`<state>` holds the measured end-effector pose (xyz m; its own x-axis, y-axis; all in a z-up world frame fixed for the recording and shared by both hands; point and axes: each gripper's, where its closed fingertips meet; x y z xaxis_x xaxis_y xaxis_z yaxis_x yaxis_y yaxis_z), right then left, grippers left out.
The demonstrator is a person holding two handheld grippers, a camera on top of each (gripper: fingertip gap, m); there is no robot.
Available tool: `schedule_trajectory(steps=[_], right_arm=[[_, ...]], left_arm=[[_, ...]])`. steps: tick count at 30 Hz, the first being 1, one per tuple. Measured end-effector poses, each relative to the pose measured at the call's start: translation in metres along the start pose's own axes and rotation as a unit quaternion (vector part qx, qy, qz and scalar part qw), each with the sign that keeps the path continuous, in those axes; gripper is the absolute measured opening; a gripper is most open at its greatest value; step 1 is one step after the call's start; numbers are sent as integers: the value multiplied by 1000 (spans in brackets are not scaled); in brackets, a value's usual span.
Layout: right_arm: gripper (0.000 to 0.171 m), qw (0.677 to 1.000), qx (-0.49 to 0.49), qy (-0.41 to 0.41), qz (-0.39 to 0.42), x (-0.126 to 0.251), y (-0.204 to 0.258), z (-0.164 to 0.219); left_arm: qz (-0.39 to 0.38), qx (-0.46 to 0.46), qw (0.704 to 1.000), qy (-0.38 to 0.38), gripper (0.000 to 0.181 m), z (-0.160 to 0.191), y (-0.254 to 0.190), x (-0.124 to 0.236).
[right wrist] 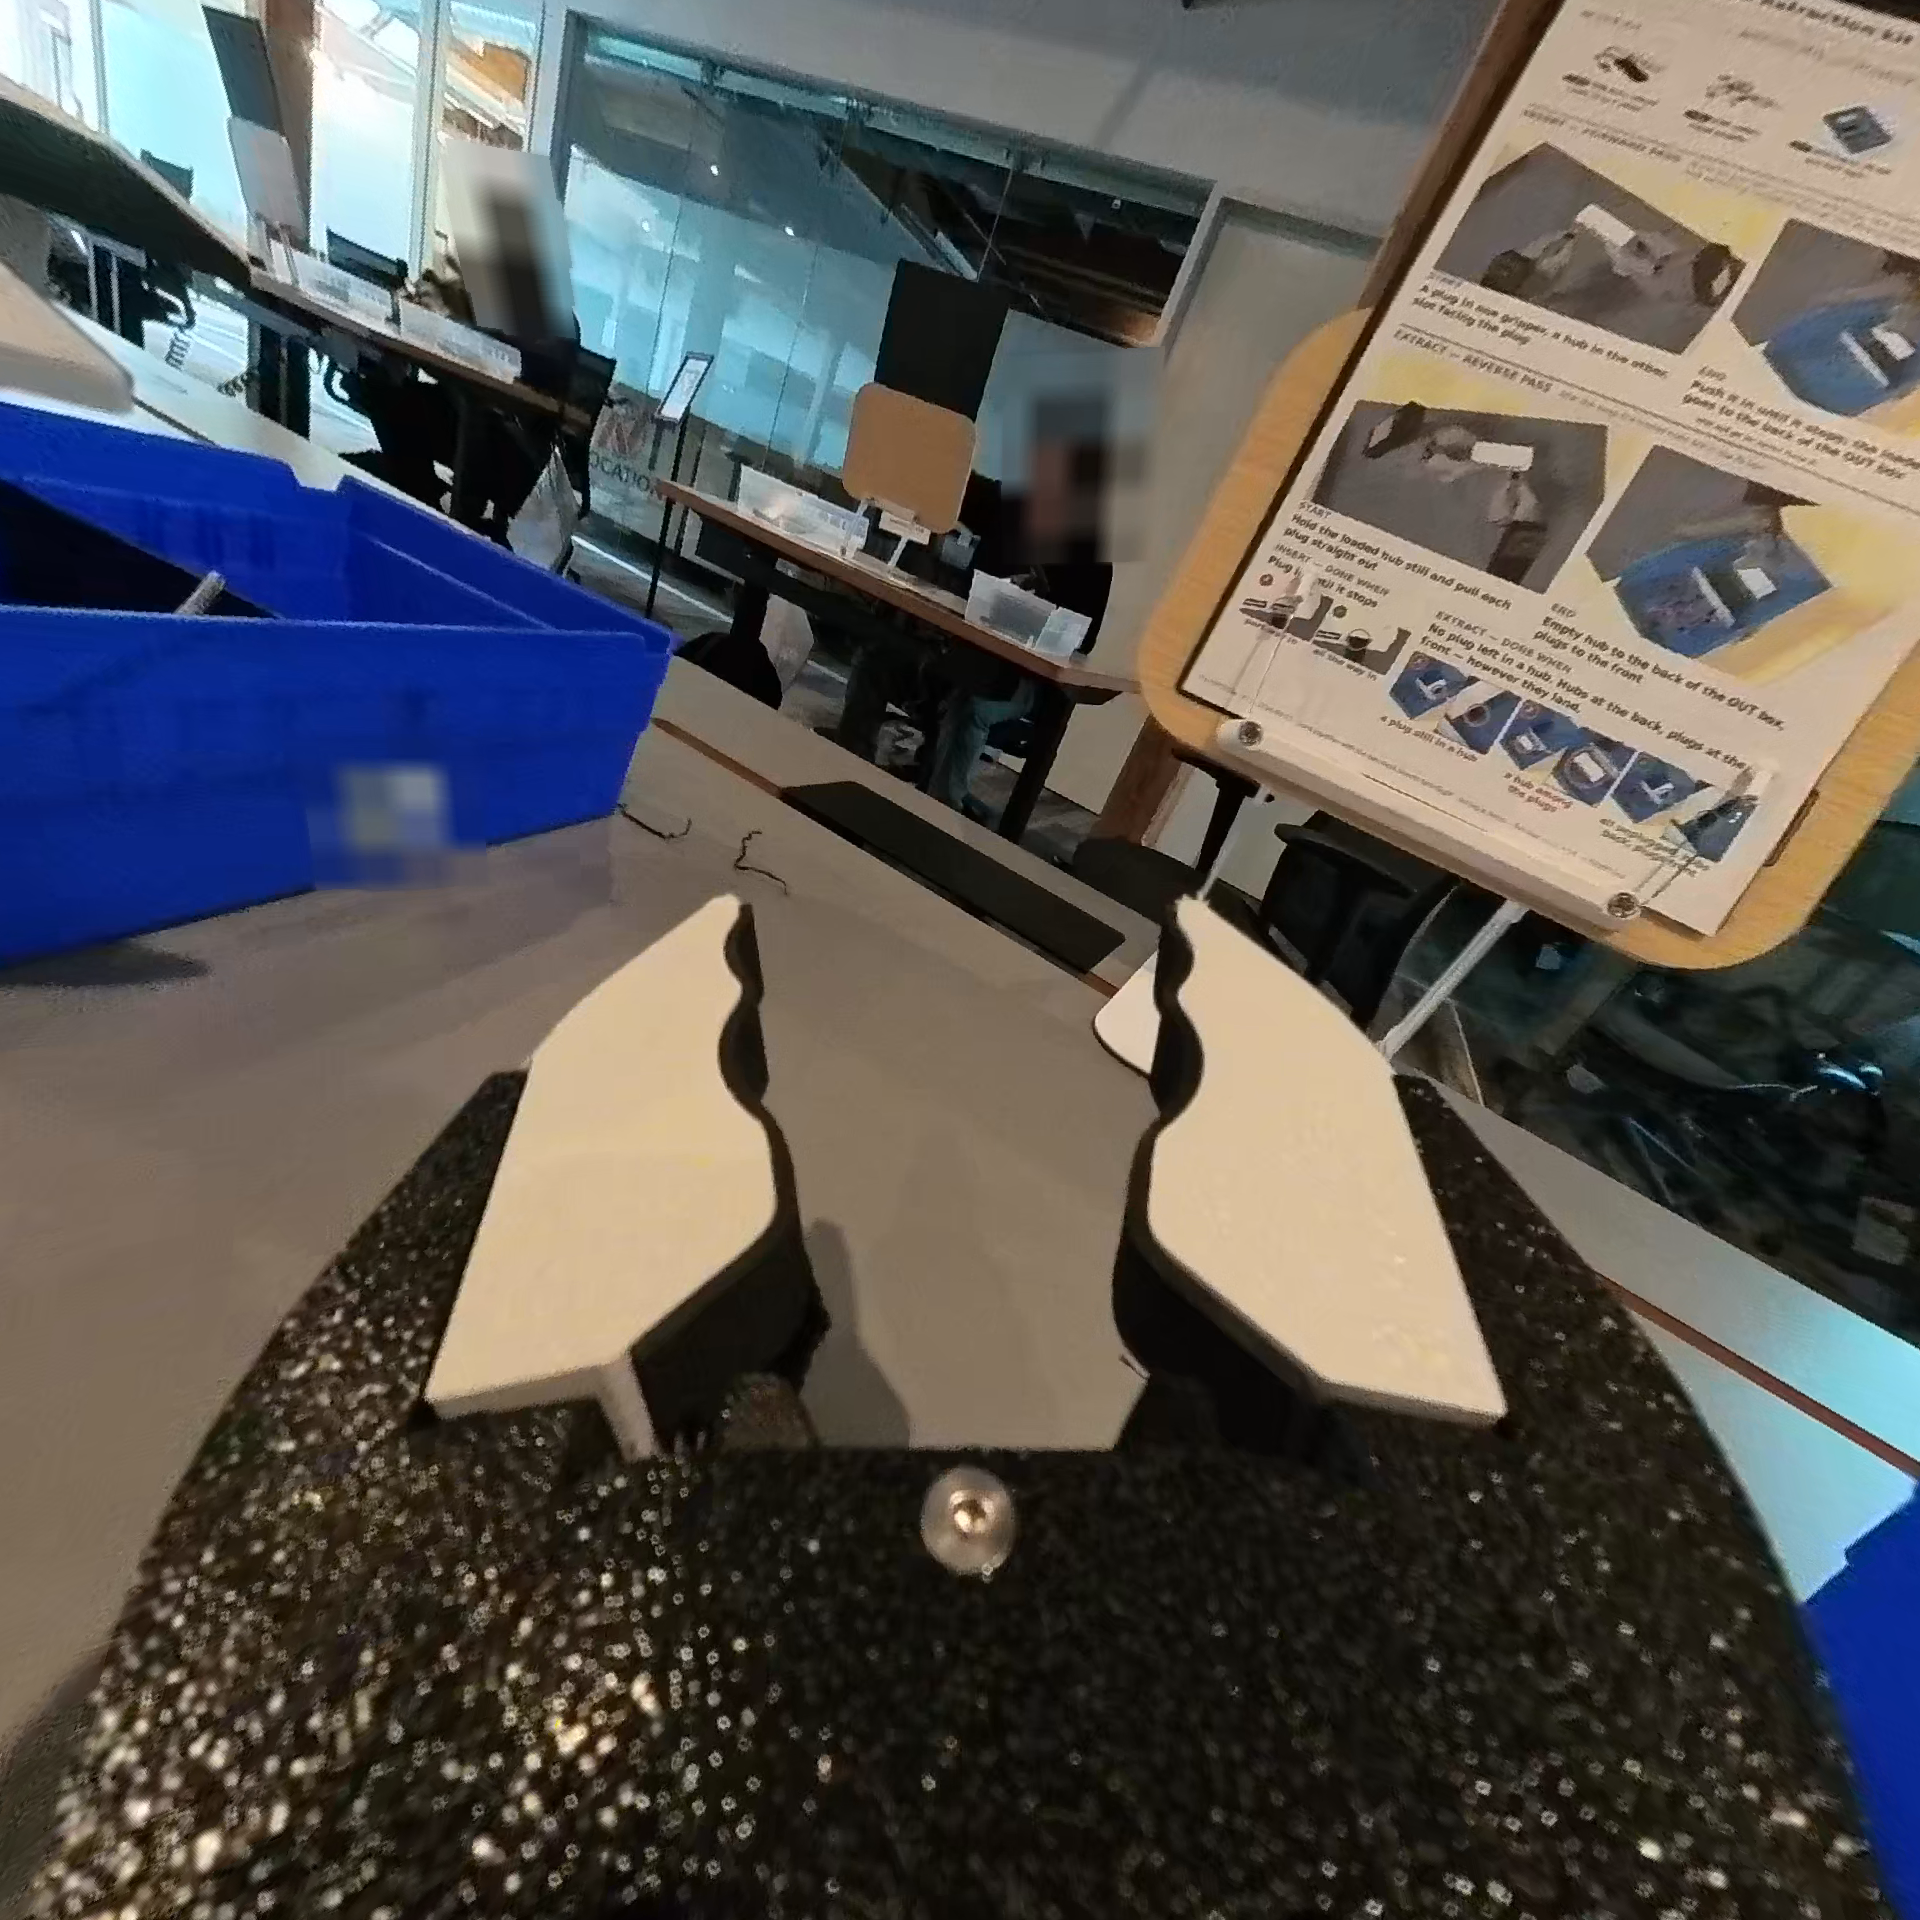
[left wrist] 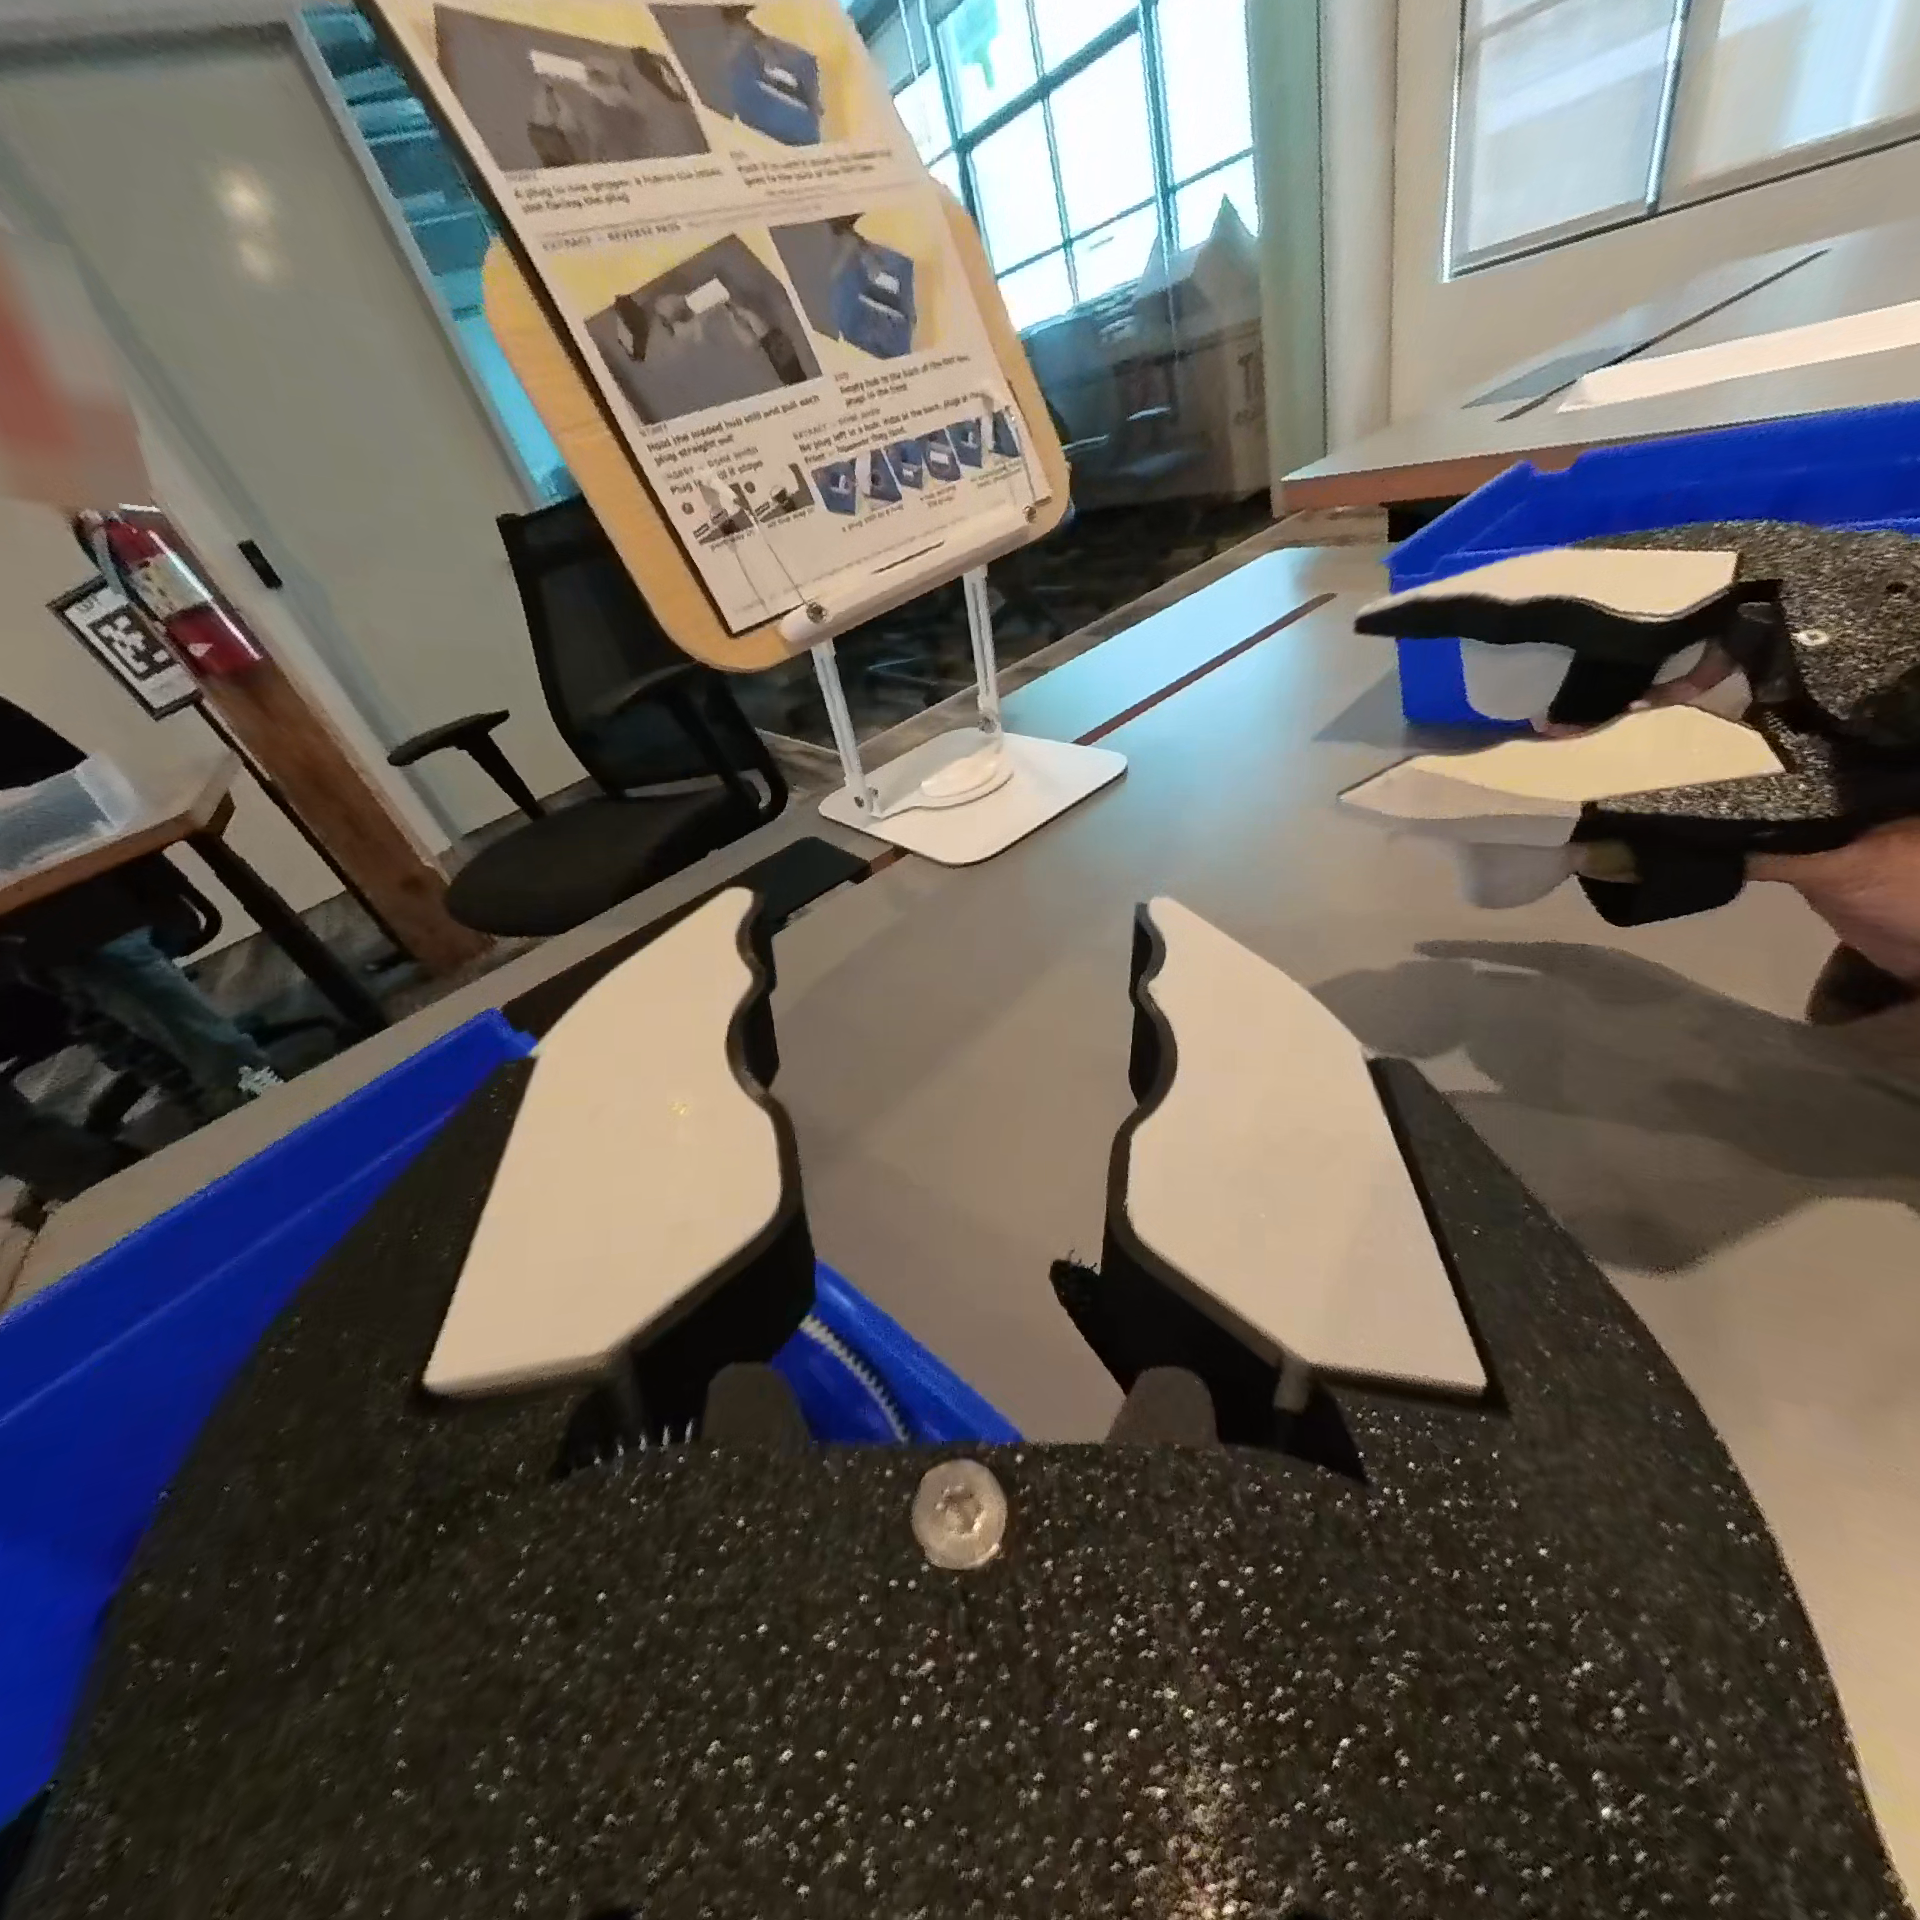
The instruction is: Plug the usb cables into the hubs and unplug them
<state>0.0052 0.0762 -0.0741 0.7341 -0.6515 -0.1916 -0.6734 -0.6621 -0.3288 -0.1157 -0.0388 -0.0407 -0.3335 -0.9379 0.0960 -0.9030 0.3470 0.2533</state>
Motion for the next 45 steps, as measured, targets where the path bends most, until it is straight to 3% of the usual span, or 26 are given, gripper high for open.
schedule_trajectory(steps=[16, 26, 31, 36, 40, 45], right_arm=[[69, 999, 32, 37, -10, -3, 8, 16], [69, 999, 37, 30, 7, 2, -5, 5], [64, 995, 23, -56, 80, 38, -74, -50], [56, 983, -22, -21, 182, 92, -186, -68], [58, 967, -82, 114, 212, 122, -255, -27], [53, 924, -139, 289, 209, 143, -299, 41]], left_arm=[[-54, 39, 998, 20, 66, 11, 42, 37], [-42, 32, 998, 28, 66, 11, 36, 34], [-34, 32, 999, 21, 66, 11, 33, 29], [-28, 35, 999, 22, 66, 13, 29, 23], [-15, 31, 999, 28, 66, 15, 21, 15], [-5, 17, 999, 31, 66, 12, 13, 9]])
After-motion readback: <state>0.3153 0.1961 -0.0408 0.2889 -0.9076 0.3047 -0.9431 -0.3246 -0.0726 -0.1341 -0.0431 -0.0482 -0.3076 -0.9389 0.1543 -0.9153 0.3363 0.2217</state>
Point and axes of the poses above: each gripper's, where its closed fingertips meet, x back along the fingers, z out of its underside, y = z × x across the jaws, and after that the axes turned 15 degrees about z, right-handed
